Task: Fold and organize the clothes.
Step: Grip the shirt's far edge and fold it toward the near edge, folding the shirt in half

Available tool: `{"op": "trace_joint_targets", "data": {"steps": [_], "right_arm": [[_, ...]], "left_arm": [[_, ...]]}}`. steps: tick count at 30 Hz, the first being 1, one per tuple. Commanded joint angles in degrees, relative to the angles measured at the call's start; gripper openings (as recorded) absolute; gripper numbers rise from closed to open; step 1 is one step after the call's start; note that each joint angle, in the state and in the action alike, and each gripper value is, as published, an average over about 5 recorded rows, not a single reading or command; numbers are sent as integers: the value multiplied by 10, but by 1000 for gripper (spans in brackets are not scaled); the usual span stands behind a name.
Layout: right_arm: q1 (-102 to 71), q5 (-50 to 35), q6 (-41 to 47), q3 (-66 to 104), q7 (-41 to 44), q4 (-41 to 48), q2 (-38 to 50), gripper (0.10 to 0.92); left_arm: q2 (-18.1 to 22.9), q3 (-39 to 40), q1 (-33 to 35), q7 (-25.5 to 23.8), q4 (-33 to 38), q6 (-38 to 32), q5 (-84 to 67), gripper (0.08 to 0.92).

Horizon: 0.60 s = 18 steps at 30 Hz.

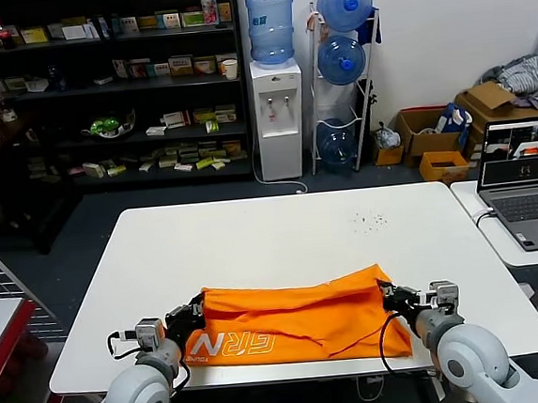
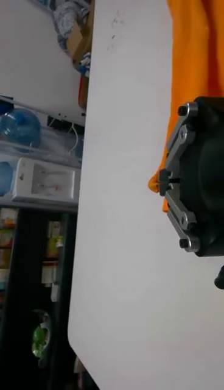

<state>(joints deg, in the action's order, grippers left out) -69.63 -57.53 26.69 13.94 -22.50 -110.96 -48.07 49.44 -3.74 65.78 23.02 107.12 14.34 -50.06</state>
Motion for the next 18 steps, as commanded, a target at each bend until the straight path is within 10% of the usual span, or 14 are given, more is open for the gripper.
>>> {"op": "trace_joint_targets", "data": {"steps": [1,18], "right_arm": [[-21,-3,2,7,-5,-18,6,124],[-19,1,2,1,-4,-14,2,124]], "left_arm": [[-4,-3,22,5,15,-1,6,90],[-14,-7,27,-1,7,2,18,90]]}}
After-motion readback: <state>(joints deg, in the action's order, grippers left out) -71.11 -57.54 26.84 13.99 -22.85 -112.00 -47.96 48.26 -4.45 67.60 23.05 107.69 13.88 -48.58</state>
